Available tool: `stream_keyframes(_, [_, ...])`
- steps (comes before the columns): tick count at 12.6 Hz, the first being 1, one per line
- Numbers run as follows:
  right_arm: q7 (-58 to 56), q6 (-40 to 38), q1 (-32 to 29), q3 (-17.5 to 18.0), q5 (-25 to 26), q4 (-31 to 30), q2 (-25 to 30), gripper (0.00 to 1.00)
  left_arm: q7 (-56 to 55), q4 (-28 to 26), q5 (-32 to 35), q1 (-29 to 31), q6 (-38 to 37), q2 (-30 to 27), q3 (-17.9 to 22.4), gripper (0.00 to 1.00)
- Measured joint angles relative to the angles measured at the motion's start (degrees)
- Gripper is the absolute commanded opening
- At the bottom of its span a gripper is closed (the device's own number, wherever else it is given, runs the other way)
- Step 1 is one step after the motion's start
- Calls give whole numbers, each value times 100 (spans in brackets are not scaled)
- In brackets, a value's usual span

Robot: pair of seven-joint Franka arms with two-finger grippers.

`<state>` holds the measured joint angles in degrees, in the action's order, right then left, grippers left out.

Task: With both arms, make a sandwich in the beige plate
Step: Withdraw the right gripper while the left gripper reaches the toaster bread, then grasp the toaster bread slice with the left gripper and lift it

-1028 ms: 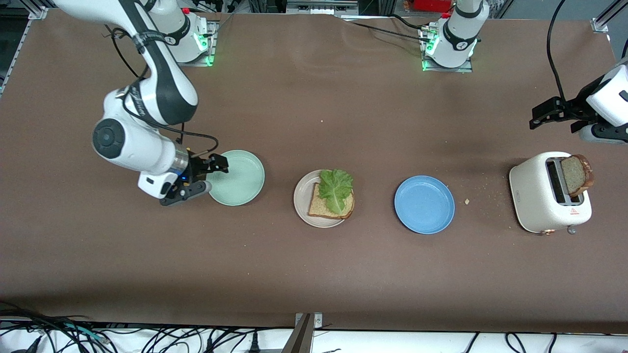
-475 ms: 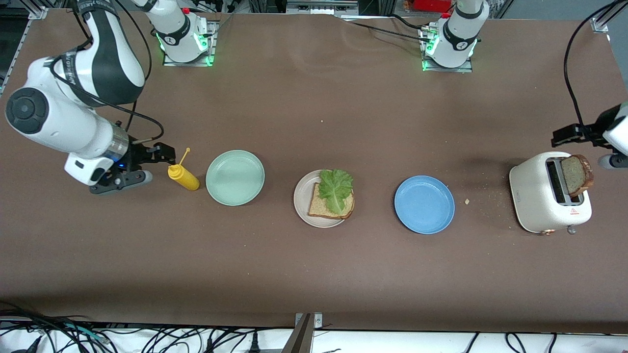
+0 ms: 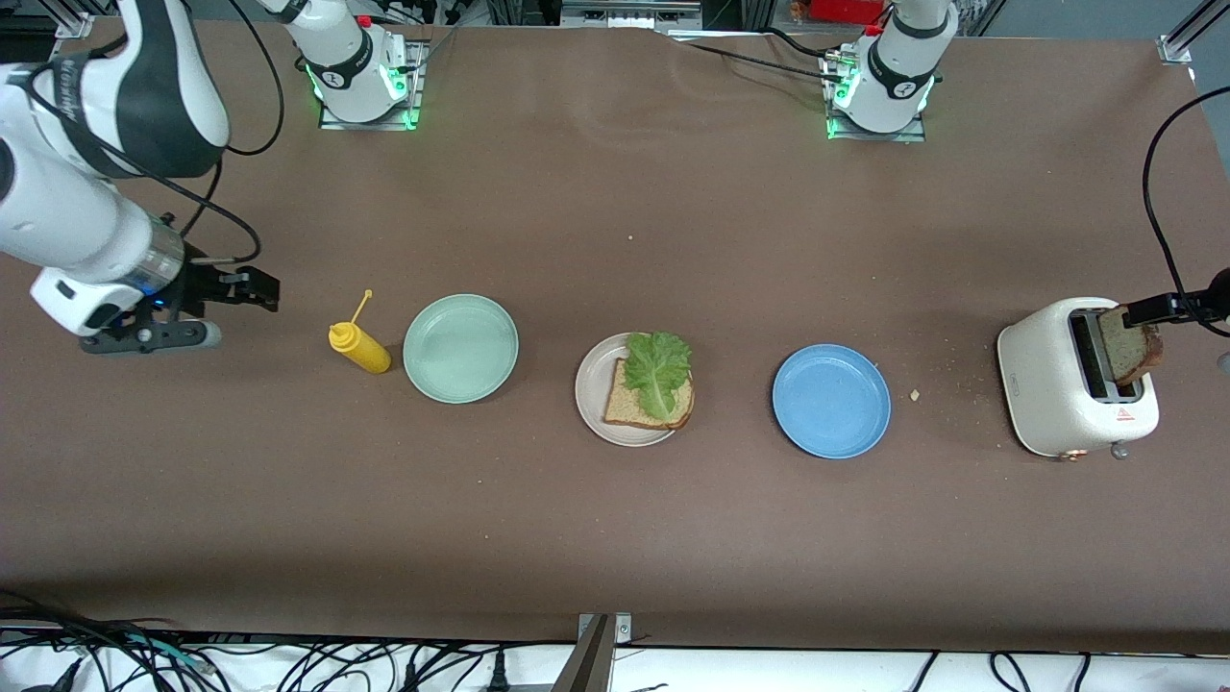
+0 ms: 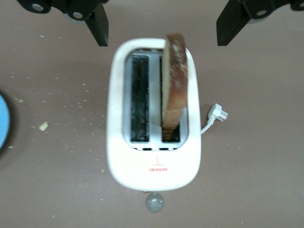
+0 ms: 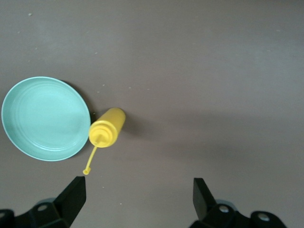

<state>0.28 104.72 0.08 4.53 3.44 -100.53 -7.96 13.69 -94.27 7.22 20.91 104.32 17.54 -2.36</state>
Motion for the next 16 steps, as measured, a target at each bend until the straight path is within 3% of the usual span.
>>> stream_keyframes(2, [0, -32, -8, -62, 0, 2, 157, 100, 214, -85, 0, 221, 643, 270, 1, 96])
stream_keyframes(5, [-137, -174, -8, -157, 0, 70, 362, 100, 242, -223, -58, 339, 1152, 537, -3, 75])
stream_keyframes(6, [-155, -281, -8, -180, 0, 101, 446, 100, 242, -236, -149, 353, 1158, 567, -4, 60])
stream_keyframes(8, [-156, -600, -8, -219, -1, 233, 568, 100, 238, -261, -210, 354, 1126, 571, -11, 19])
stream_keyframes(9, [-156, -758, -11, -240, -1, 339, 594, 100, 238, -262, -214, 355, 1091, 572, -13, 5])
stream_keyframes(10, [-156, -909, -24, -265, -12, 445, 606, 100, 237, -263, -215, 355, 1028, 571, -14, 0])
stream_keyframes(16, [-159, -1878, -58, -500, -186, 1056, 614, 100, 231, -208, -520, 388, 698, 561, -18, 0])
